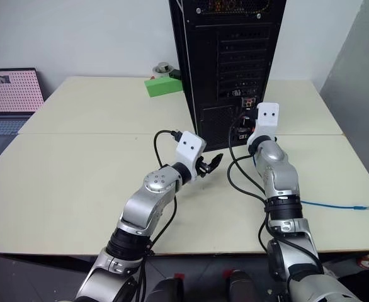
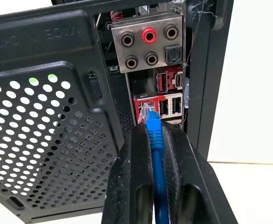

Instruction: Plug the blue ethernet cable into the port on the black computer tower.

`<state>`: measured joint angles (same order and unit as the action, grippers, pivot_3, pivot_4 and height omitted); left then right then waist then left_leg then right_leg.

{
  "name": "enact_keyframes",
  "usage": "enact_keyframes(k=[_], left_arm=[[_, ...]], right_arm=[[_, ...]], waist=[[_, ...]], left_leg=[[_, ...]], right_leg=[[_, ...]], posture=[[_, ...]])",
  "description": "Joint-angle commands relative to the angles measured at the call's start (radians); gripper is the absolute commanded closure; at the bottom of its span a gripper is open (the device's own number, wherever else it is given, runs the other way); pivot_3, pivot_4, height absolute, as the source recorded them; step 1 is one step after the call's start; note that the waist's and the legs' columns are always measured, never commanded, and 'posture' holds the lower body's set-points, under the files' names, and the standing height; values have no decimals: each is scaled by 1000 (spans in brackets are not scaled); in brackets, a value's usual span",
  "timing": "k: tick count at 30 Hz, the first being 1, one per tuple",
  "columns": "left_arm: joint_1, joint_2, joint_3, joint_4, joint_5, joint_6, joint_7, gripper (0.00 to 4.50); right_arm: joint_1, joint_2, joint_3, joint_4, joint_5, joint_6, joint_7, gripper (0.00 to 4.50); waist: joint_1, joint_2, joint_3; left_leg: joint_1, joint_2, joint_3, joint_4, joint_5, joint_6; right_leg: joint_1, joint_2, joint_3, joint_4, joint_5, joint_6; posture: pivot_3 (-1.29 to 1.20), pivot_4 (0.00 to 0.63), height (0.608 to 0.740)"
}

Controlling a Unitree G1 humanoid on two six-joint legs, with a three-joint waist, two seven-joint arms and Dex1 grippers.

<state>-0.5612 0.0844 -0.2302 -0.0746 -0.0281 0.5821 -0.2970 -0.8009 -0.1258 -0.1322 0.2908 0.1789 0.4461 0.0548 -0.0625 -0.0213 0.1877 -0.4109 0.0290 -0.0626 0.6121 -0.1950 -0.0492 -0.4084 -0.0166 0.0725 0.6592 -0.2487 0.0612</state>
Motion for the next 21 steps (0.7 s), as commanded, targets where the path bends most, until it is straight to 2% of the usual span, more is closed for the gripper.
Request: enact_keyframes(k=[1, 21], left_arm=[[-8, -3, -3, -24, 5, -18, -2, 1138], [-6, -6, -2, -27, 4, -14, 1, 1138]], right_arm=[[-66, -2, -2, -14, -20, -63, -24, 4474], [-131, 17, 22, 104, -70, -125, -55, 4474]], waist=[[-1, 0, 0], [-20, 0, 0]], left_leg=[[0, 0, 0, 0, 0, 0], [0, 0, 0, 0, 0, 0]], right_leg=[[0, 0, 0, 0, 0, 0], [0, 0, 0, 0, 1, 0]], posture=[[0, 150, 740], [0, 150, 740]])
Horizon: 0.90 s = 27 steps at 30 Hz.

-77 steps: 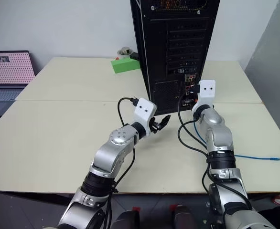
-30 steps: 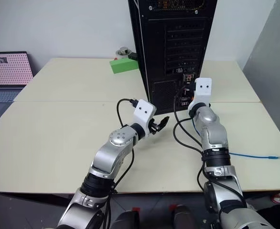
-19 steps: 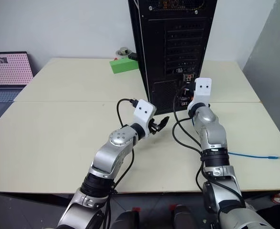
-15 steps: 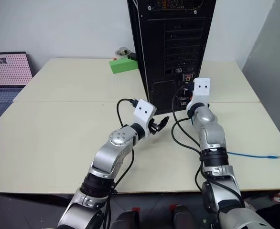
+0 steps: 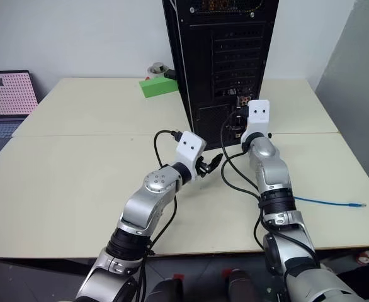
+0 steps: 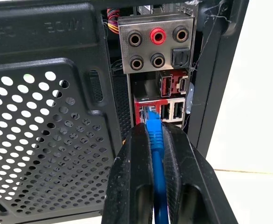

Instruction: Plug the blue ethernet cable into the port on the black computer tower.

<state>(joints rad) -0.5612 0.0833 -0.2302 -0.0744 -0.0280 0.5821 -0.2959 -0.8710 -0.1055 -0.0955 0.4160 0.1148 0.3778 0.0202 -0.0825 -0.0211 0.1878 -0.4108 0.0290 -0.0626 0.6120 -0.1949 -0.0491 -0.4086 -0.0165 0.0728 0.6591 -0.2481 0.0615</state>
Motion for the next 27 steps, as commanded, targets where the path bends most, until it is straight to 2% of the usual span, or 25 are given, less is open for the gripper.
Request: enact_keyframes(k=[1, 19, 21, 27], left_arm=[[-6, -5, -2, -27, 3, -14, -1, 1138], [-4, -7, -1, -28, 3, -12, -2, 1138], [-3, -4, -1, -28, 4, -13, -3, 1138], [-12, 14, 11, -20, 0, -15, -13, 1138]], right_arm=[[-63, -2, -15, -18, -7, -59, -20, 4474], [-51, -23, -24, -3, 22, -44, 47, 4474], [-34, -29, -20, -22, 22, -32, 58, 3772], [28, -61, -13, -108, 31, 18, 87, 2395]], waist=[[0, 0, 0], [-1, 0, 0], [-1, 0, 0], [1, 0, 0]], left_leg=[[0, 0, 0, 0, 0, 0], [0, 0, 0, 0, 0, 0], [0, 0, 0, 0, 0, 0], [-3, 0, 0, -1, 0, 0]], right_leg=[[0, 0, 0, 0, 0, 0], [0, 0, 0, 0, 0, 0], [0, 0, 0, 0, 0, 0], [-2, 0, 0, -1, 0, -1]], posture=[[0, 150, 740], [0, 150, 740], [0, 150, 740], [0, 150, 740]])
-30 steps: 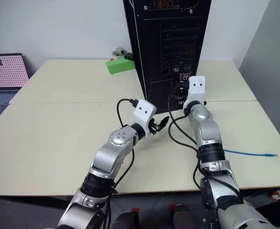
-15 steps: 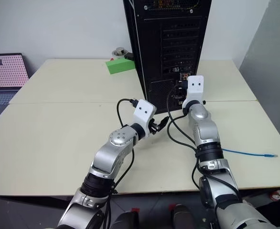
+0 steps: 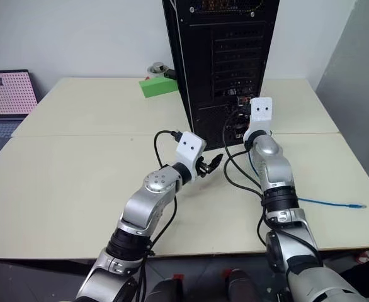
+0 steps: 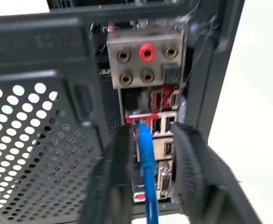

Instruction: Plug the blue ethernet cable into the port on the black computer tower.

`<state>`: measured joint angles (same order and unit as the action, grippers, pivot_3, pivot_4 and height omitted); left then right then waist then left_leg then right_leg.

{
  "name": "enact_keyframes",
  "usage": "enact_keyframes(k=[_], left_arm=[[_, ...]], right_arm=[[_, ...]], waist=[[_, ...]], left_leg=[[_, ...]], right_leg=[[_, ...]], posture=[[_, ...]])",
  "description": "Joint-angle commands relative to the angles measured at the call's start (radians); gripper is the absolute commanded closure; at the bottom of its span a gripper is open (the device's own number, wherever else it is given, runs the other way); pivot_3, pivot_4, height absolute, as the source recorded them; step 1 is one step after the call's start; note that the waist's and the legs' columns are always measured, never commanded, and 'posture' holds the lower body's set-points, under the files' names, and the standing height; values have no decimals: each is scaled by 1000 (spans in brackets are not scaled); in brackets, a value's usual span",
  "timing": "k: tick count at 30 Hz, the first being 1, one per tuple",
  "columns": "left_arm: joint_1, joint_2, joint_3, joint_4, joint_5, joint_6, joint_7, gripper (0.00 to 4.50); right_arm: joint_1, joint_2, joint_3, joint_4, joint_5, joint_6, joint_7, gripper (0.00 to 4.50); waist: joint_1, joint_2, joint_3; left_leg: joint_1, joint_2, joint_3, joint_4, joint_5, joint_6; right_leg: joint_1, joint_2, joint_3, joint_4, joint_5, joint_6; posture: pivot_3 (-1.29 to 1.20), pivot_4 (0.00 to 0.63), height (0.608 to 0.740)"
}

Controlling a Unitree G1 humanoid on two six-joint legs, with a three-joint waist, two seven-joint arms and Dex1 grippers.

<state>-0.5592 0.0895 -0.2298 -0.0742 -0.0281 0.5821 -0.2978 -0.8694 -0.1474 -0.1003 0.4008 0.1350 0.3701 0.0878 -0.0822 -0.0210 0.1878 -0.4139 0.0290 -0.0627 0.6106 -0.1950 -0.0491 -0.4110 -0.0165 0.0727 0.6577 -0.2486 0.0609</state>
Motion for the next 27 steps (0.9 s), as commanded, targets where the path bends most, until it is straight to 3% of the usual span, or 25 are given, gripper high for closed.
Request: enact_keyframes(k=[1, 11, 19, 27], left_arm=[[-16, 11, 13, -19, -1, -15, -12, 1138], [-33, 104, 71, -43, -31, 5, -73, 1138], [-56, 226, 159, -62, -125, 62, -195, 1138], [-59, 351, 197, -50, -173, 45, -307, 1138]], right_arm=[[39, -24, -8, -114, 13, 37, 23, 2202], [235, -158, -14, -510, 103, 227, 193, 27], [381, -351, -95, -700, 284, 286, 434, 9], [452, -457, -178, -736, 372, 305, 505, 9]], waist=[[3, 0, 0], [16, 0, 0], [24, 0, 0], [24, 0, 0]], left_leg=[[-1, 0, 0, 0, 0, 0], [-2, 0, -1, 0, 0, 0], [-2, 0, 0, 0, 0, 0], [-2, 0, 0, 0, 0, 0]], right_leg=[[0, 0, 0, 0, 0, 0], [-2, 0, -1, 0, 0, 0], [-2, 0, -1, -1, 0, 0], [-2, 0, -1, -1, 0, 0]], posture=[[0, 150, 740], [0, 150, 740], [0, 150, 740], [0, 150, 740]])
